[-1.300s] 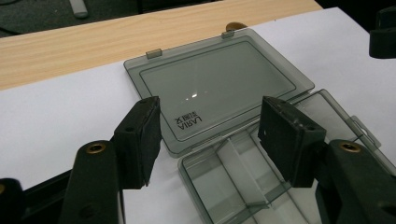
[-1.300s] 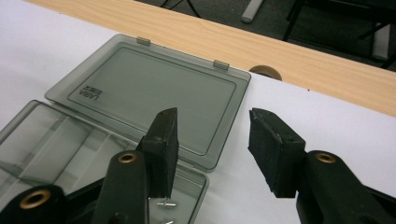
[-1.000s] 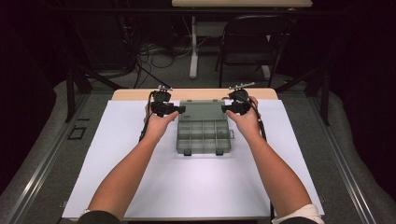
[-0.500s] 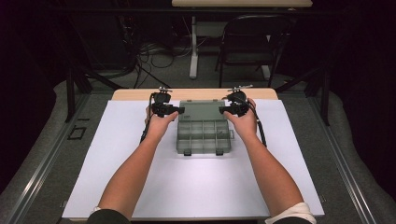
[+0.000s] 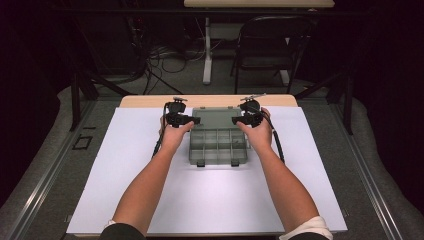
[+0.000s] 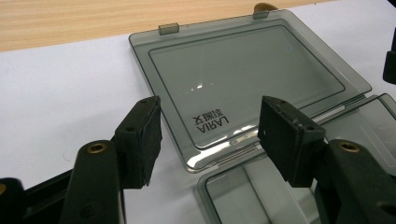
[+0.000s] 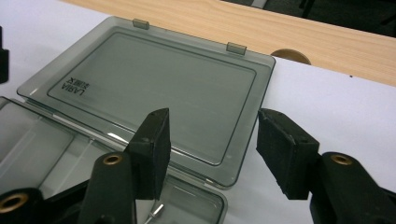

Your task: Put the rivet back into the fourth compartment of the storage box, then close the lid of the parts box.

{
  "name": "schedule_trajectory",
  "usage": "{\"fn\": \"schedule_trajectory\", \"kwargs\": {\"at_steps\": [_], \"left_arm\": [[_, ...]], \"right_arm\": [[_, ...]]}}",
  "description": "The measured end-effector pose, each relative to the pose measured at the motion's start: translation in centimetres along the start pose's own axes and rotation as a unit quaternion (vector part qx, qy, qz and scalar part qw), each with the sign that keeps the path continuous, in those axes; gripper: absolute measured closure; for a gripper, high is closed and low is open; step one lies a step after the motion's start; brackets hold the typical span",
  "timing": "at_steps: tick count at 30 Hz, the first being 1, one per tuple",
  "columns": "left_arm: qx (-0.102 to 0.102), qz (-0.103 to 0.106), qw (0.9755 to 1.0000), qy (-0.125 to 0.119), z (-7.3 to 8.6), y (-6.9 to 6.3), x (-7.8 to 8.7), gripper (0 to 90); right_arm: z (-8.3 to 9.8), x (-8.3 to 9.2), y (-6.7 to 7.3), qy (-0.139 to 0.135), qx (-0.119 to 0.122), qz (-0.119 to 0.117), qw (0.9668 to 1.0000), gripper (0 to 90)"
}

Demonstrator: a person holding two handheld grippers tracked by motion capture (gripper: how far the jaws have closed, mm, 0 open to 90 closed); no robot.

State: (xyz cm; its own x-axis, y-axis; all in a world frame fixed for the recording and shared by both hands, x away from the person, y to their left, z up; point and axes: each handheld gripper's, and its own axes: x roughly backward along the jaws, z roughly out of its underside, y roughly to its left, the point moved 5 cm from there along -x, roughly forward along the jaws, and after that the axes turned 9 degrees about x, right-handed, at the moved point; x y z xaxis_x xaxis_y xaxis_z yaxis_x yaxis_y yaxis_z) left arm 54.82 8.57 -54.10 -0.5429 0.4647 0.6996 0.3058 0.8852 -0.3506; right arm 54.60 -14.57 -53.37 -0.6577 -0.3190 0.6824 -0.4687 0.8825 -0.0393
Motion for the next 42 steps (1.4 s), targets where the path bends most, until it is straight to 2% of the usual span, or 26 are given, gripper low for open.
{"fn": "schedule_trajectory", "kwargs": {"at_steps": [4, 12, 23, 34, 42], "left_arm": [[0.009, 0.001, 1.0000, 0.002, 0.1, 0.2, -0.5, 39.5], [0.008, -0.001, 0.9999, 0.014, 0.5, 0.3, -1.1, 39.3], [0.016, -0.001, 0.9996, 0.023, 0.8, 0.7, -2.0, 39.3], [0.025, 0.011, 0.9990, 0.035, 1.2, 0.6, -2.8, 39.3], [0.025, 0.006, 0.9990, 0.037, 1.3, 0.7, -3.0, 38.9]], "right_arm": [[0.4, -0.4, -0.2, -0.003, -0.008, -0.001, 1.0000, 44.2], [1.1, -0.8, -0.7, 0.007, -0.025, -0.008, 0.9996, 44.1], [1.6, -1.4, -1.1, 0.012, -0.030, -0.014, 0.9994, 43.7], [2.1, -2.0, -0.9, 0.018, -0.039, -0.032, 0.9985, 43.3], [2.1, -2.3, -0.4, 0.022, -0.041, -0.032, 0.9984, 42.8]]}}
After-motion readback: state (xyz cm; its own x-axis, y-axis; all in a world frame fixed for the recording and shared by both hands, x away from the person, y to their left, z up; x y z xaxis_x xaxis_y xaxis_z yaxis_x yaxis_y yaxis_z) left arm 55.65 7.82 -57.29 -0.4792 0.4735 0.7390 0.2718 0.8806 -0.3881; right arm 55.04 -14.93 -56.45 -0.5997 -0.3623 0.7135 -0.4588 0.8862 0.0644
